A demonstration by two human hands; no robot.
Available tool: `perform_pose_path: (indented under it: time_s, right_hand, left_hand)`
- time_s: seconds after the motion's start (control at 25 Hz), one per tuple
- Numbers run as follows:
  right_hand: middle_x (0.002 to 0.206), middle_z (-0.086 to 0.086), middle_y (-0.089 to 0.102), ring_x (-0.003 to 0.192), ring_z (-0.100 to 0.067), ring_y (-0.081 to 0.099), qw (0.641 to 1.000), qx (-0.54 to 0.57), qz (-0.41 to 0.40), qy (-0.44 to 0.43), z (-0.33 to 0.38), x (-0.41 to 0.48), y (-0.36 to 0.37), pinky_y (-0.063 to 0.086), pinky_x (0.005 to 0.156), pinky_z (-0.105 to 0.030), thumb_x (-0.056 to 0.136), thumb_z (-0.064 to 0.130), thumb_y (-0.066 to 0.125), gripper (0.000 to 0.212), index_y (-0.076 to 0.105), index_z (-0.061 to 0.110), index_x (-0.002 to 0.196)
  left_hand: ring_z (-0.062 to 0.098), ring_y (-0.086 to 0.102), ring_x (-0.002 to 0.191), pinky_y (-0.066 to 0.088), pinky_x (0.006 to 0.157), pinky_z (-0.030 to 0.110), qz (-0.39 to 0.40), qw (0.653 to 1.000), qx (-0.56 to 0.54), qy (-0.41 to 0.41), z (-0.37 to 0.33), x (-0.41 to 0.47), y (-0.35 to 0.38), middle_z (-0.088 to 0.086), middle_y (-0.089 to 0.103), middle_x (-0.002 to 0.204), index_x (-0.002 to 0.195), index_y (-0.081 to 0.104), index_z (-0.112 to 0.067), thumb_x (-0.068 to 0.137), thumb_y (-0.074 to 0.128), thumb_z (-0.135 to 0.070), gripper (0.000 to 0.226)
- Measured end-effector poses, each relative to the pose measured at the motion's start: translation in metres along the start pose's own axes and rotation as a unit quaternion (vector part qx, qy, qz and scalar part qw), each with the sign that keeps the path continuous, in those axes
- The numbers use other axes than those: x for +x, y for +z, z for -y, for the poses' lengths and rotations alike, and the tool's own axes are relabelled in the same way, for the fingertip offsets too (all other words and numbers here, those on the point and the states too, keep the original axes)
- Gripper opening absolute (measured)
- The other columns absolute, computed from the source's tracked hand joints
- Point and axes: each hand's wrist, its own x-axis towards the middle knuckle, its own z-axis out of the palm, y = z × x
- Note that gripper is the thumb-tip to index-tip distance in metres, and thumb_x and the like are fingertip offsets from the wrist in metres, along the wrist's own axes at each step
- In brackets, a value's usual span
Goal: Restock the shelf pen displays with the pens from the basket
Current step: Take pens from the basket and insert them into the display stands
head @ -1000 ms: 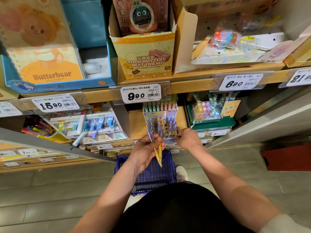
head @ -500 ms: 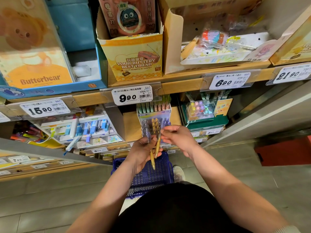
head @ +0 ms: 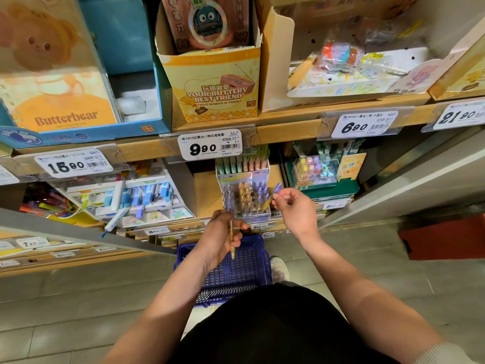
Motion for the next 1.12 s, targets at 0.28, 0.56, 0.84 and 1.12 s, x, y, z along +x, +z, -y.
perform_pose_path:
  time_s: [0.28, 0.56, 0.84, 1.12]
  right_hand:
    - [0.081, 0.012, 0.071, 0.077, 0.004, 0.067, 0.995, -0.079, 0.031, -0.058, -0.014, -0.002, 0.011, 0.048, 0.069, -0.005, 0.094, 0.022, 0.07, 0.002, 0.068, 0.022, 0.094]
    - [0.077, 0.0, 0.071, 0.063, -0.014, 0.064, 0.97, -0.216, 0.08, -0.071, -0.024, 0.002, 0.028, 0.052, 0.061, -0.026, 0.096, 0.017, 0.065, 0.005, 0.069, 0.015, 0.092]
    - [0.084, -0.009, 0.075, 0.072, -0.024, 0.069, 0.964, -0.252, 0.088, -0.021, -0.023, 0.007, 0.036, 0.054, 0.067, -0.025, 0.095, 0.014, 0.062, 0.011, 0.072, 0.01, 0.097]
    - [0.089, 0.003, 0.077, 0.082, -0.013, 0.073, 0.967, -0.139, 0.176, 0.117, -0.006, 0.001, 0.012, 0.056, 0.083, -0.024, 0.097, 0.032, 0.064, 0.012, 0.071, 0.023, 0.095]
  left_hand:
    - [0.02, 0.061, 0.07, 0.058, 0.066, 0.03, 0.02, 0.999, -0.016, 0.045, -0.001, -0.007, -0.004, 0.013, 0.067, 0.091, 0.106, 0.06, -0.008, 0.102, 0.056, -0.007, 0.006]
    - [0.021, 0.065, 0.082, 0.06, 0.082, 0.031, 0.001, 0.998, -0.039, 0.057, 0.001, -0.008, -0.006, 0.009, 0.072, 0.096, 0.107, 0.069, -0.006, 0.097, 0.062, -0.002, 0.014]
    - [0.022, 0.07, 0.09, 0.057, 0.092, 0.036, -0.008, 0.998, -0.023, 0.049, 0.003, -0.005, -0.008, 0.011, 0.074, 0.107, 0.113, 0.07, -0.007, 0.097, 0.063, -0.004, 0.018]
    - [0.02, 0.071, 0.086, 0.061, 0.082, 0.027, 0.006, 0.999, 0.003, 0.053, 0.008, -0.001, 0.0, 0.015, 0.071, 0.105, 0.121, 0.065, 0.002, 0.093, 0.065, 0.005, 0.028]
